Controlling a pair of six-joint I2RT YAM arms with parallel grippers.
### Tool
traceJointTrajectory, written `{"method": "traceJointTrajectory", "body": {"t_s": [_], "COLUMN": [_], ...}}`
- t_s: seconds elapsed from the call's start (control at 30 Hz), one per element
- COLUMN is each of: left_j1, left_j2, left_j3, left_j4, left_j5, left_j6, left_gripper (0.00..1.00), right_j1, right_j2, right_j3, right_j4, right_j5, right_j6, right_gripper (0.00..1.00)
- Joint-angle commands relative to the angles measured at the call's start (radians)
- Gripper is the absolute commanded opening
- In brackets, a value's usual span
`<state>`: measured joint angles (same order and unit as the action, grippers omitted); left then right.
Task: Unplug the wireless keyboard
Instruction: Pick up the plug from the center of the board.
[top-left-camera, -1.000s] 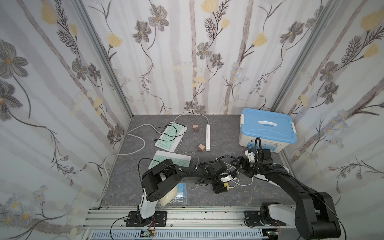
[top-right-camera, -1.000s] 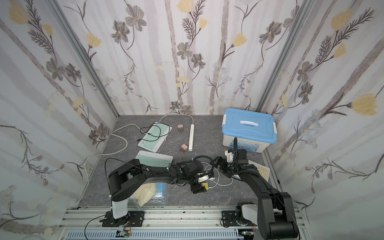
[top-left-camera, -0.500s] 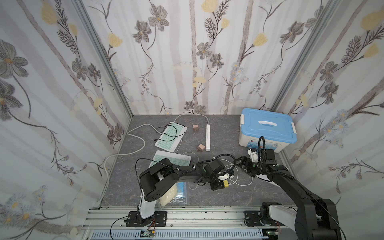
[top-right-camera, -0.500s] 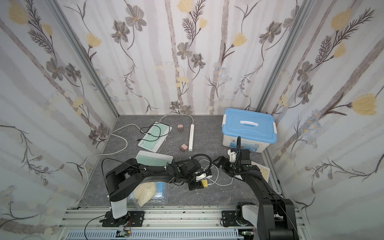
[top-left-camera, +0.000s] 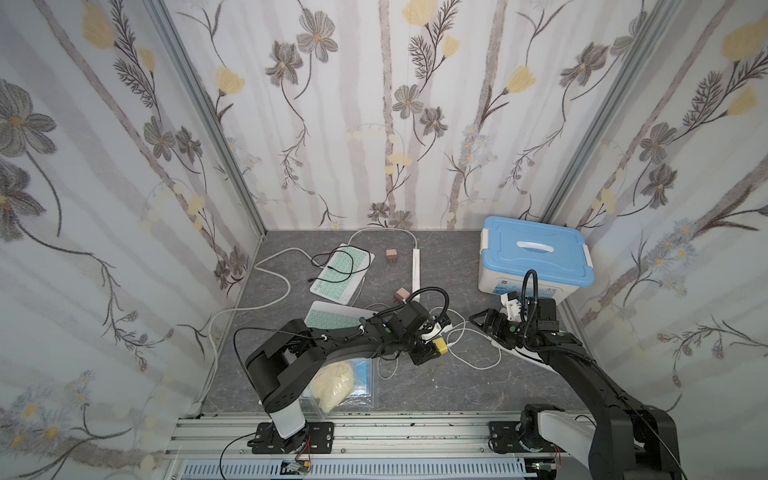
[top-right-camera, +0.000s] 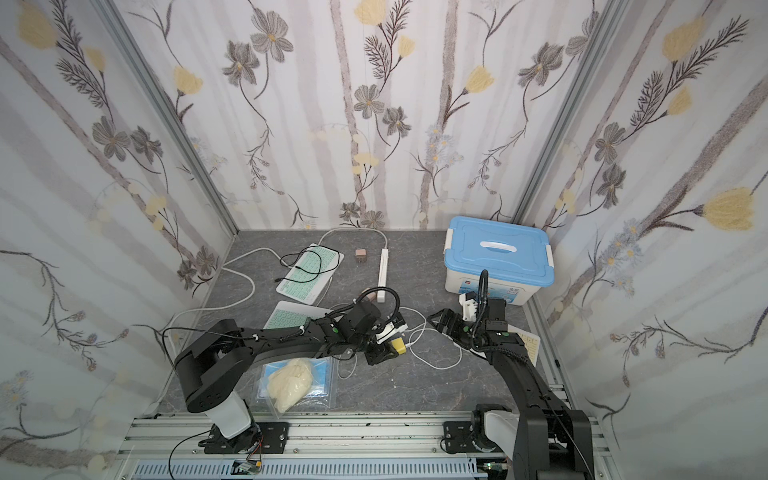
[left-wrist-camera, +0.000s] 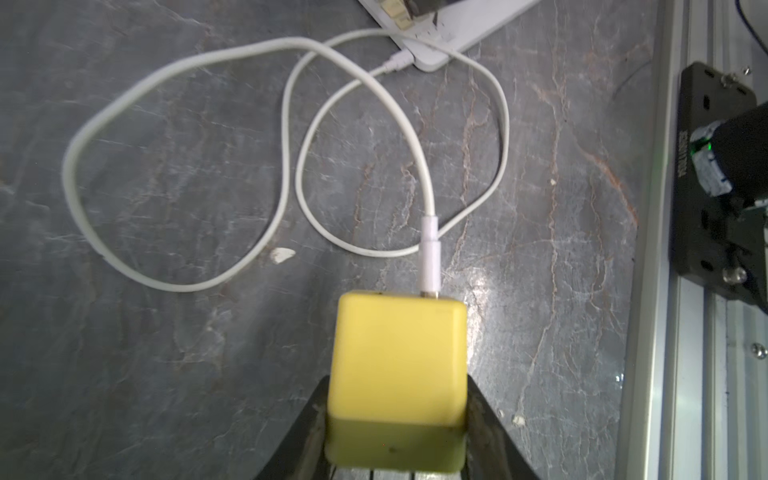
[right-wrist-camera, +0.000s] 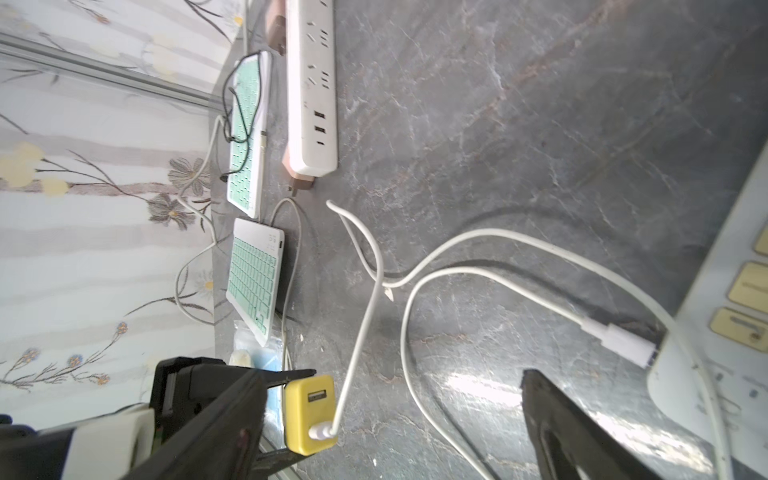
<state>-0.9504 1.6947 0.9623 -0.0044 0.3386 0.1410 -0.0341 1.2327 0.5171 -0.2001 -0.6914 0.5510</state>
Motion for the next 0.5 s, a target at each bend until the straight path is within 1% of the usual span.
{"method": "traceJointTrajectory", "body": {"t_s": [0.0, 0.13, 0.2, 0.27, 0.33, 0.37, 0.47], "left_j1": [0.029, 0.084, 0.111, 0.143, 0.182, 0.199, 0.233], "left_j2": [-0.035, -0.090, -0.124, -0.153, -0.163, -0.163, -0.173], "left_j3": [0.015, 0.033, 0.044, 0.057, 0.101, 0.127, 0.194], "left_j4": [0.004, -0.030, -0.048, -0.072, -0.133, -0.178, -0.297], "left_j5": [0.025, 0.041, 0.048, 0.065, 0.136, 0.177, 0.307], "left_j6": [-0.058, -0.095, -0.111, -0.133, -0.166, -0.176, -0.196], "left_gripper": [0.00, 0.00, 0.00, 0.00, 0.00, 0.00, 0.00], "right_j1": [-0.001, 0.000, 0.000, 0.000, 0.013, 0.025, 0.082], "right_j2": [-0.045, -0.126, -0.146, -0.151, -0.156, -0.162, -0.180], "right_j3": [-0.008, -0.025, -0.032, -0.040, -0.069, -0.076, -0.087], "right_j4": [0.172, 0.273, 0.298, 0.345, 0.471, 0.510, 0.603], "right_j5": [-0.111, -0.148, -0.143, -0.170, -0.257, -0.270, -0.239], "right_j6": [0.024, 0.028, 0.039, 0.062, 0.088, 0.085, 0.035], "right_gripper": [0.95, 0.94, 0.94, 0.93, 0.89, 0.87, 0.87]}}
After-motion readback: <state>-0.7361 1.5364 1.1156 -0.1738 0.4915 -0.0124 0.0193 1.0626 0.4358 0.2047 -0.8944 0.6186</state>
